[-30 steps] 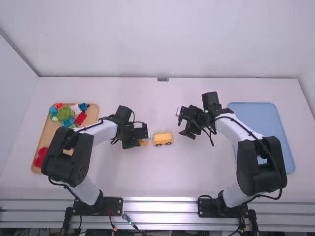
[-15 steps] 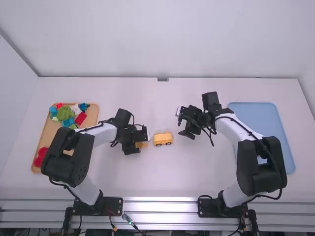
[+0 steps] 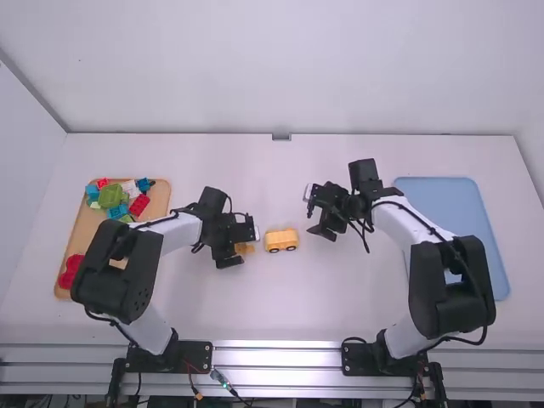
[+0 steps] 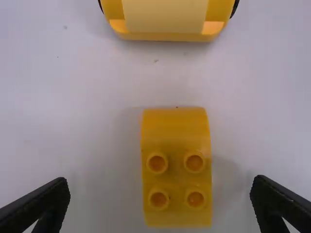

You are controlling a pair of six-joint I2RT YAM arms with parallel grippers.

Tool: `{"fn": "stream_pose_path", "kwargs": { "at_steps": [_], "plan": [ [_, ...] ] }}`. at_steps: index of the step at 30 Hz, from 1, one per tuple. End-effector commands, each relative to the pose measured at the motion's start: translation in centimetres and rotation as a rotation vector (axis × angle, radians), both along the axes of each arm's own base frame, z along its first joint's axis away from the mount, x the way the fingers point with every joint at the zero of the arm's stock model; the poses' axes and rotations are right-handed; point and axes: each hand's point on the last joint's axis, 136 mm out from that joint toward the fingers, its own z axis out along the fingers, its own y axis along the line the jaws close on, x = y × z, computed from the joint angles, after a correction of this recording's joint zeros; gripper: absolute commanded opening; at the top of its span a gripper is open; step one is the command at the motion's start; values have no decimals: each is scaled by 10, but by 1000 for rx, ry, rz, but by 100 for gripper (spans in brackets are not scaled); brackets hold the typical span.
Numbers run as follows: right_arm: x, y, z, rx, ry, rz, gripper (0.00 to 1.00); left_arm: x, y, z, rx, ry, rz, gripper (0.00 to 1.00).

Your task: Assemble lego blocks to make yellow taxi

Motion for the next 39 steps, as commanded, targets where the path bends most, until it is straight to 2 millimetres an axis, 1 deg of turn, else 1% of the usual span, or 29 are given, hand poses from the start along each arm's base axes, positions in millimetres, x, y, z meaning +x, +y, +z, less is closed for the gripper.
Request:
{"fn": "stream_pose_path", "kwargs": {
  "at_steps": [1, 2, 3, 5, 6, 10, 11, 13, 18, 20, 22, 23, 28, 33, 34, 36, 37, 39],
  "plan": [
    [2, 4, 10, 17, -19, 9, 99, -1, -3, 7, -36, -13, -30, 99],
    [2, 4, 10, 17, -18, 9, 99, -2, -7, 9, -65, -19, -59, 99],
    [1, 4, 9, 17, -16, 9, 99, -4, -14, 14, -135, -34, -113, 99],
    [1, 3, 9, 16, -11, 8, 99, -6, -19, 19, -201, -44, -147, 99],
    [0, 3, 8, 15, -6, 9, 99, -8, -22, 25, -279, -64, -172, 99],
    [-3, 4, 8, 19, 5, 12, 99, -8, -21, 28, -394, -113, -160, 99],
    [-3, 4, 8, 19, 5, 11, 99, -12, -22, 30, -462, -135, -164, 99],
    [-3, 4, 8, 19, 5, 12, 99, -15, -21, 32, -518, -150, -149, 99],
    [-4, 6, 10, 37, 8, 21, 99, -13, -12, 32, -600, -167, -69, 99],
    [-4, 7, 10, 39, 9, 21, 99, -11, -9, 30, -617, -160, -48, 99],
    [-5, 7, 10, 38, 10, 21, 99, -8, -6, 22, -642, -143, -32, 99],
    [-5, 7, 10, 38, 10, 21, 99, -8, -6, 22, -642, -143, -32, 99],
    [-6, 7, 9, 37, 18, 22, 99, -2, -9, 7, -656, -79, -24, 99],
    [-6, 7, 9, 37, 18, 22, 99, 0, -11, 0, -680, -64, -43, 98],
    [-7, 7, 9, 36, 20, 22, 99, -1, -12, -1, -681, -65, -53, 96],
    [-7, 6, 9, 36, 23, 22, 99, -7, -12, -5, -671, -73, -80, 80],
    [-8, 6, 9, 35, 25, 22, 99, -8, -12, -6, -671, -71, -82, 77],
    [-8, 7, 9, 35, 25, 22, 99, -11, -12, -9, -662, -78, -91, 65]
  ]
}}
